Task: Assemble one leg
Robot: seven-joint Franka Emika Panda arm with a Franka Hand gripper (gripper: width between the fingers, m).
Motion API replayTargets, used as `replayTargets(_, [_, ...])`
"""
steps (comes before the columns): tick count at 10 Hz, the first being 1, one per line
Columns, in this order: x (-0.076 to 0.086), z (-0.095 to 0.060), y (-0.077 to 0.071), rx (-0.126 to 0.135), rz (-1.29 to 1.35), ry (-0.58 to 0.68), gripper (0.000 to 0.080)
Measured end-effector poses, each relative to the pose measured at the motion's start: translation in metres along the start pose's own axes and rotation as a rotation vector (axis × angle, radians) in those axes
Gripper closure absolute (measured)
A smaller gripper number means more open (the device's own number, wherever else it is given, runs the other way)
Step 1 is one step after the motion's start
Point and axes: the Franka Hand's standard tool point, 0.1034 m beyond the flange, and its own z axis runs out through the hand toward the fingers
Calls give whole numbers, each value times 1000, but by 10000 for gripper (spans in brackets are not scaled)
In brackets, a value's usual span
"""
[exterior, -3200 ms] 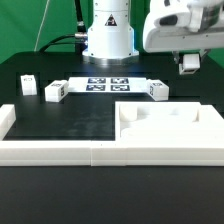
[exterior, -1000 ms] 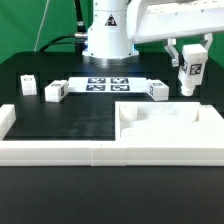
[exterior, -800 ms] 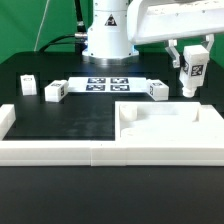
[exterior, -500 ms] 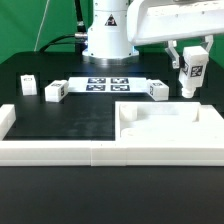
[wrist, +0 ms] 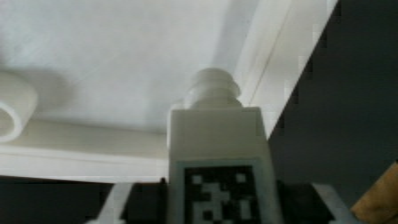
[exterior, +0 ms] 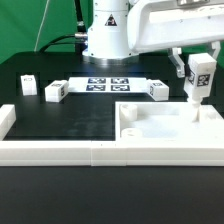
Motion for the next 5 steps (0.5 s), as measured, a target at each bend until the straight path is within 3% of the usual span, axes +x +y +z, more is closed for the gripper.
replayTargets(5, [11,18,7,-18,-9,105,509])
